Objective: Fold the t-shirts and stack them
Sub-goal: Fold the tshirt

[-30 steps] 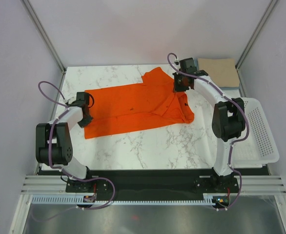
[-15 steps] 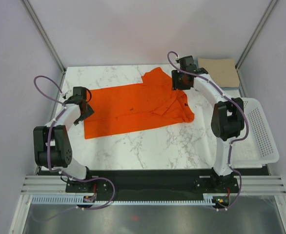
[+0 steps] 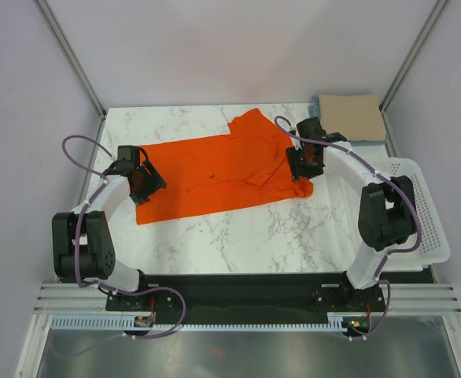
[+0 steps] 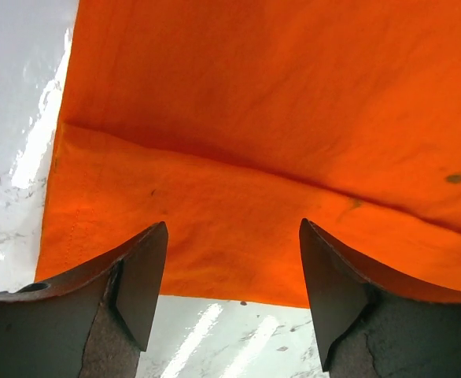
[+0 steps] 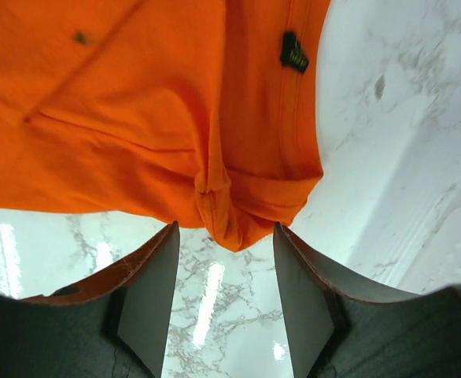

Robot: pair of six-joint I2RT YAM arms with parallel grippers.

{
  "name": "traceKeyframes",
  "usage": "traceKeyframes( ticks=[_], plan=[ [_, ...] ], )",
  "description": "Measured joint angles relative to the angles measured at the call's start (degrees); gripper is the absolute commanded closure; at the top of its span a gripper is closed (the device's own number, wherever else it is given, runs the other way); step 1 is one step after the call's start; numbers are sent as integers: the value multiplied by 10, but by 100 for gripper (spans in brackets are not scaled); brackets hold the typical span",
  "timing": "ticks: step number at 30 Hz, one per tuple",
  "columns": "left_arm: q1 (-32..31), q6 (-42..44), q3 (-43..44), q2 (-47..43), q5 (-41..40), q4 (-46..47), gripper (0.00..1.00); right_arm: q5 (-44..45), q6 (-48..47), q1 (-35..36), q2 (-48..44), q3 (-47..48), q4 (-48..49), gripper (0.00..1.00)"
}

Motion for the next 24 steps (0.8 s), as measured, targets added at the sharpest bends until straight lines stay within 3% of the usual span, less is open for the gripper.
traceKeyframes(
  ticks=[5, 10, 19, 24],
  plan=[
    [0, -9, -12, 41, 3, 0, 25, 3, -8, 1, 0, -64, 32, 42],
    [-3, -28, -18, 54, -43, 5, 25, -9, -12, 1, 0, -92, 64, 44],
    [-7, -12, 47, 135, -123, 4, 25, -37, 15, 5, -14, -148, 89, 92],
    [-7, 18, 97, 178, -161, -2, 22, -29, 57, 9, -88, -205, 83, 100]
  ],
)
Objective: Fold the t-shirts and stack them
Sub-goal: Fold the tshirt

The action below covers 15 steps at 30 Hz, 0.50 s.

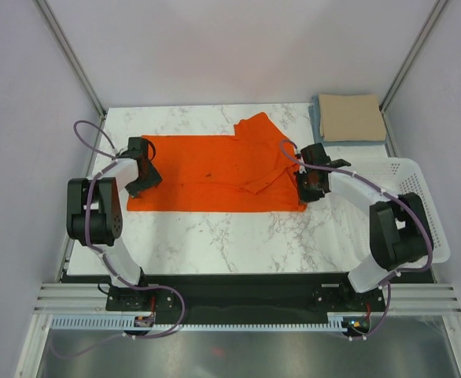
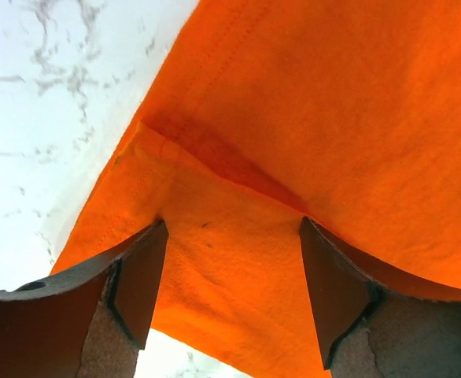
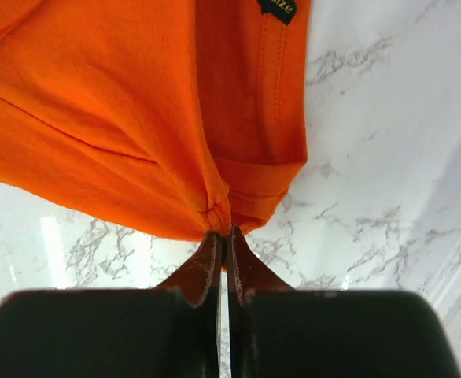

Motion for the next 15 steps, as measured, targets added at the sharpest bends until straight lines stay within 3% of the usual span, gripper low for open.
traceKeyframes(
  ticks=[6, 10, 15],
  plan=[
    [-2, 28, 27, 22, -29, 0, 22, 1, 32, 6, -56, -37, 0, 97],
    [-4, 44, 45, 36, -41, 1, 21, 5, 39, 11, -55, -44, 0, 81],
    [-5, 56, 47, 37, -50, 3, 21, 10, 50, 17, -58, -58, 2, 71]
  ],
)
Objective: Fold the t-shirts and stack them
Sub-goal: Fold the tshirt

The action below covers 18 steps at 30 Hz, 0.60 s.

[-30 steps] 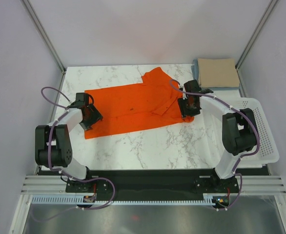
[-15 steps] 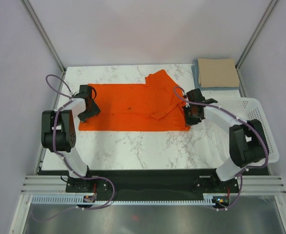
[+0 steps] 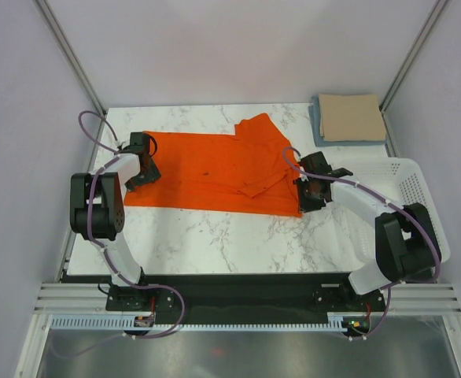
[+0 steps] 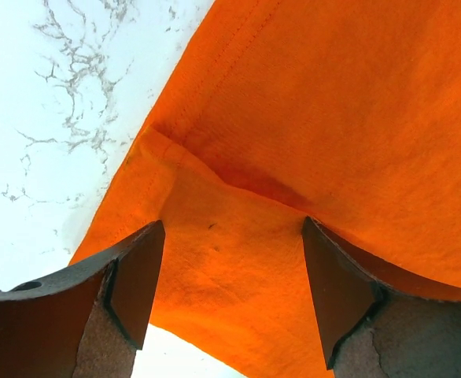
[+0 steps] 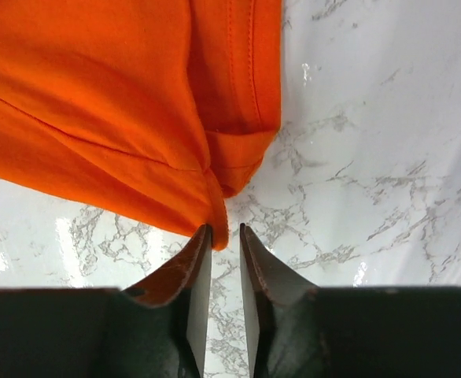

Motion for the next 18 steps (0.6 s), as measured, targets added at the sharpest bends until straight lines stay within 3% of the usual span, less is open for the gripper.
traceKeyframes(
  ticks=[3, 10, 18],
  plan=[
    [0, 6, 1, 0, 0, 0, 21, 2, 18, 0, -12, -9, -4, 62],
    [0, 24, 1, -24, -10, -13, 20, -11, 75, 0, -48, -17, -13, 60],
    [-22, 15, -14, -144, 29, -12, 20, -31, 58, 8, -74, -45, -15, 61]
  ],
)
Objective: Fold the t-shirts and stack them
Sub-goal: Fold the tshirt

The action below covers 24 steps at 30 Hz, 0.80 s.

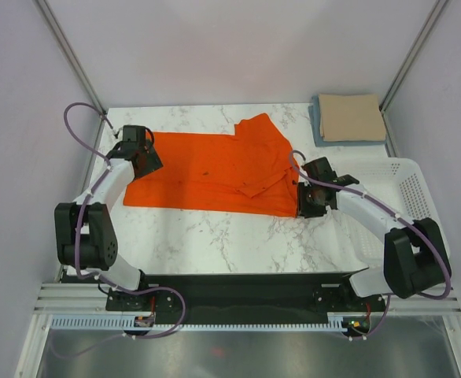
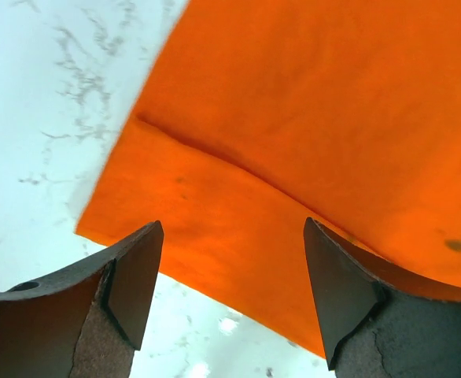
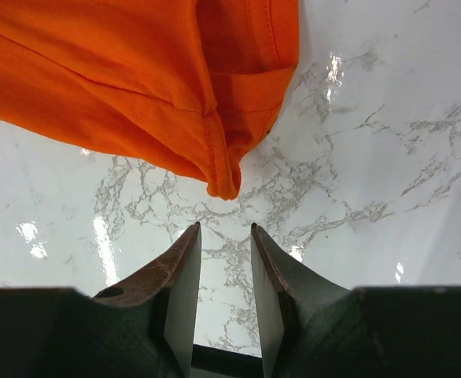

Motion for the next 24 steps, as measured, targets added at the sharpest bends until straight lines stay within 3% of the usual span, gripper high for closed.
traceKeyframes(
  ticks=[4, 9, 20, 23, 24],
  plan=[
    [-14, -16, -12, -15, 66, 1, 20, 13, -6, 5, 20, 0, 0, 63],
    [-15, -24, -12, 43, 119, 3, 20, 39, -29, 28, 81, 15, 0, 64],
    [-15, -24, 8, 132, 104, -1, 21, 143, -83, 79, 152, 79, -7, 66],
    [-15, -24, 16, 139, 96, -1, 21, 156, -96, 85, 153, 81, -7, 79],
    [-15, -24, 17, 141, 92, -1, 21, 160, -101, 85, 154, 81, -7, 89]
  ],
)
